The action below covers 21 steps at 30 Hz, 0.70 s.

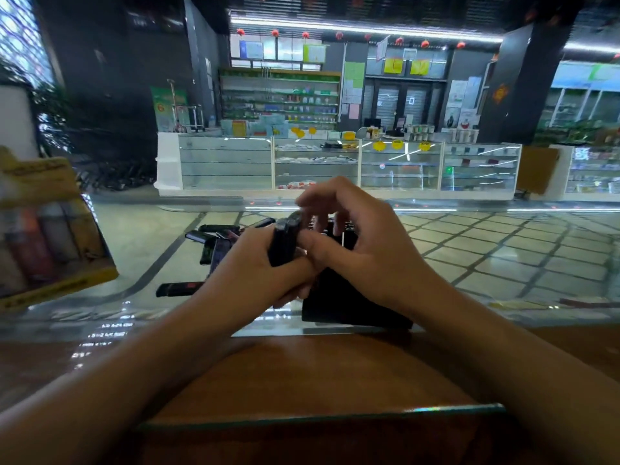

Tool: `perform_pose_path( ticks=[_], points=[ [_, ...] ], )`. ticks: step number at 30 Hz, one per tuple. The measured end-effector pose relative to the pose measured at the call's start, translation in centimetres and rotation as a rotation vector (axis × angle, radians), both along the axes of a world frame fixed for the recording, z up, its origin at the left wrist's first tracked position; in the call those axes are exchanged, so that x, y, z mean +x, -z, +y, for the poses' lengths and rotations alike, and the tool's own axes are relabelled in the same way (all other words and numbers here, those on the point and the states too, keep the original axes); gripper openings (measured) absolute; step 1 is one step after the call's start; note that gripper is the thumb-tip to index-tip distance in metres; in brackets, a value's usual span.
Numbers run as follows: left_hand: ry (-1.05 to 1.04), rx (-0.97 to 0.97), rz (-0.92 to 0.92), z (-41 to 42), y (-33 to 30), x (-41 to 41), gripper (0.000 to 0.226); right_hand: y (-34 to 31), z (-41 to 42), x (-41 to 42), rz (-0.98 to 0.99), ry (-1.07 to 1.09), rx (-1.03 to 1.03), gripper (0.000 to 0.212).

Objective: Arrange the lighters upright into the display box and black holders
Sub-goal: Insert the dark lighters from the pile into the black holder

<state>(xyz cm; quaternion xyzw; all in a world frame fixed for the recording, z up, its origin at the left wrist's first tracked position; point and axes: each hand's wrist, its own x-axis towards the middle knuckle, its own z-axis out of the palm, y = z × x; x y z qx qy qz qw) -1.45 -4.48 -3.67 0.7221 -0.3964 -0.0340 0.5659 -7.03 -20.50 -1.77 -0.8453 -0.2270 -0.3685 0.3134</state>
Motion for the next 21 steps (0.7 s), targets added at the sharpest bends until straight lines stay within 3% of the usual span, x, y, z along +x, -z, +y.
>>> perform_pose_path(
  ticks=[4, 10, 11, 14, 21],
  points=[
    [0.029, 0.032, 0.032, 0.1, -0.2, 0.1, 0.014, 0.8, 0.2, 0.3, 0.042, -0.015, 0.106, 0.034],
    [0.079, 0.019, 0.076, 0.2, -0.4, 0.3, 0.007, 0.4, -0.2, 0.8, 0.002, -0.016, 0.244, 0.018],
    [0.087, -0.001, 0.089, 0.2, -0.4, 0.3, 0.001, 0.3, -0.5, 0.8, -0.007, -0.016, 0.297, 0.018],
    [0.054, -0.093, 0.120, 0.4, -0.2, 0.5, 0.014, 0.0, -1.3, 0.8, -0.038, 0.000, 0.468, 0.020],
    [0.026, -0.271, 0.126, 0.7, -0.2, 0.6, 0.009, 0.0, -1.8, 0.3, 0.066, 0.019, 0.572, 0.010]
  ],
)
